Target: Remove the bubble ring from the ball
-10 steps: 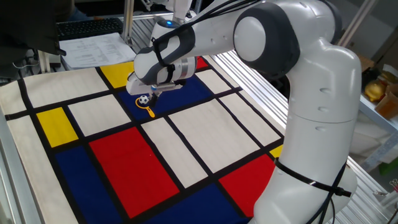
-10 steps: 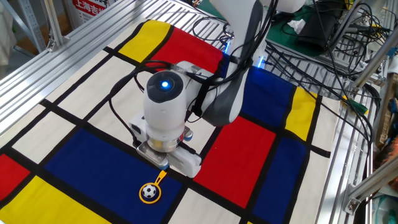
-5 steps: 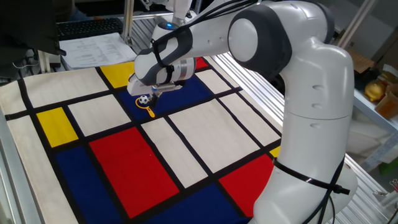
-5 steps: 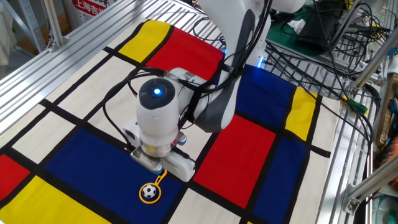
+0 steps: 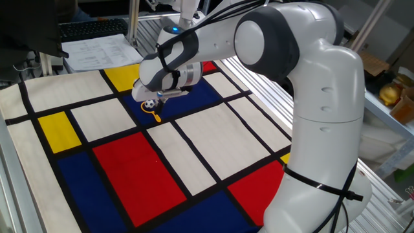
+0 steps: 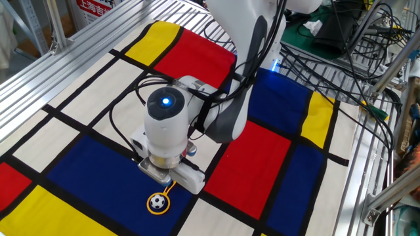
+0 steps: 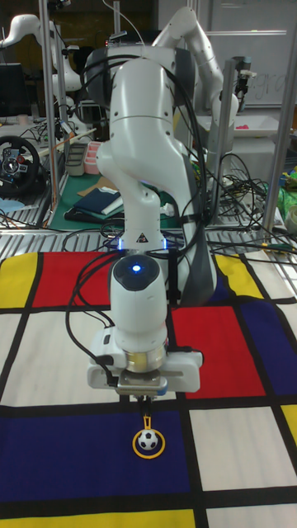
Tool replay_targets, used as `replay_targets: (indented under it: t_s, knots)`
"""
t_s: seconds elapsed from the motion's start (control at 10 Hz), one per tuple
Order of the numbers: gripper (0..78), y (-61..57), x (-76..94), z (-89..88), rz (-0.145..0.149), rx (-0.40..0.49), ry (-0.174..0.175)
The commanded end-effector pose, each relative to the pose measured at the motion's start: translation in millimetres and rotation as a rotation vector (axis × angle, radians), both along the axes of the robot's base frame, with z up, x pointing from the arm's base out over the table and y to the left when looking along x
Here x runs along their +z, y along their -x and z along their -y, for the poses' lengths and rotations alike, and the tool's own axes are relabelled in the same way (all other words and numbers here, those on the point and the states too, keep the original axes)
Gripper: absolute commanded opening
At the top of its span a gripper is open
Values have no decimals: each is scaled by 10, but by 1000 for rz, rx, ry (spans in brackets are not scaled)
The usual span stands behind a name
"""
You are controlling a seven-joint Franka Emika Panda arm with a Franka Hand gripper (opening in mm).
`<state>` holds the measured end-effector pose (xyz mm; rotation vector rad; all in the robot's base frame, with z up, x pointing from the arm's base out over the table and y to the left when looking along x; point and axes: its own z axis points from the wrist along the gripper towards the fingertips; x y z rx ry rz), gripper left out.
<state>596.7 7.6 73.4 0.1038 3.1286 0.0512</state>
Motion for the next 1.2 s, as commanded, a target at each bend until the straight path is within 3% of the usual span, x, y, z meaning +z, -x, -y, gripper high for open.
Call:
replay_targets:
  t_s: [0.1,0.5,0.6,1.2]
  knots:
    - [0,-15,-37,-2,5,5,0]
    - [0,-15,-45,-2,3,10,-1]
    - [774,-13,-46,-3,2,11,-2]
    - [774,-13,-46,-3,2,11,-2]
